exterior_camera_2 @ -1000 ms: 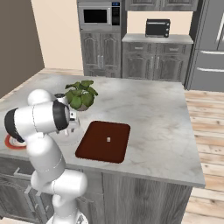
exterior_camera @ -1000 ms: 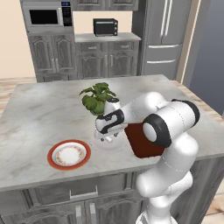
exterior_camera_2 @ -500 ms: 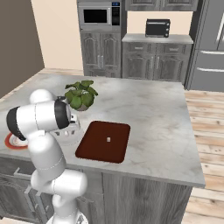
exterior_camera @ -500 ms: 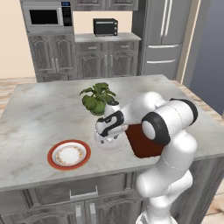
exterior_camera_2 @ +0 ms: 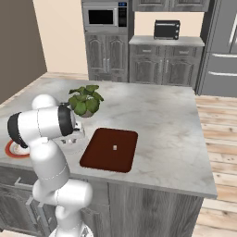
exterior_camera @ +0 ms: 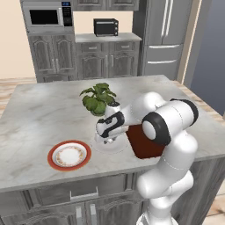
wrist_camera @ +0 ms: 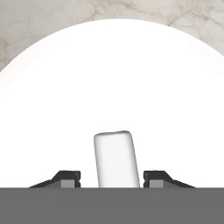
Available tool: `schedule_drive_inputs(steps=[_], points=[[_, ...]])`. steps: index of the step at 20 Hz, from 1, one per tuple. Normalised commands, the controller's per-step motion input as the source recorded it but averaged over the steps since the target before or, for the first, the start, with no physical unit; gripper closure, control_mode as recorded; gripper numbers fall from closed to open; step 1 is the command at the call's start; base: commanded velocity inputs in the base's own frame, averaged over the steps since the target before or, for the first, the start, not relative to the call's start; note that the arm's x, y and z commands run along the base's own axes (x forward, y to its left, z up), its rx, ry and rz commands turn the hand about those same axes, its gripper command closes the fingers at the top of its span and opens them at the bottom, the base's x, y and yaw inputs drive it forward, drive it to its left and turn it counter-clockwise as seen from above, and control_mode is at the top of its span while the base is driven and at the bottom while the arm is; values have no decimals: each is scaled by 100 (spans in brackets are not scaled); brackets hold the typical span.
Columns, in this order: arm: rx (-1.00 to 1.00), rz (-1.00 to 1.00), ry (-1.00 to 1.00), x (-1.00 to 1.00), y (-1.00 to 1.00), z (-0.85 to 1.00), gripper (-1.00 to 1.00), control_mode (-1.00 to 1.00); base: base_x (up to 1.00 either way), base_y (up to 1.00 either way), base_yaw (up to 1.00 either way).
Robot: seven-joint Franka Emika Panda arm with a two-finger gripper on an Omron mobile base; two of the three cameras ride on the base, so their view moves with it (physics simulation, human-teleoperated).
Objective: Move the dessert items from the plates to the tray.
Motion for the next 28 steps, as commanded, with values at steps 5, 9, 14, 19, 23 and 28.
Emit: schedule_drive_inputs(steps=[5,9,14,19,23,28], points=[[0,0,0,0,0,0,100,-100,0,0,0],[0,0,0,0,0,0,100,-100,0,0,0],[0,0,-1,0,-12,44,100,-100,0,0,0],[0,-2,0,-8,-38,66,100,-100,0,0,0],[0,-7,0,-18,-96,53,100,-100,0,0,0],[0,-7,0,0,-93,30,100,-100,0,0,0]])
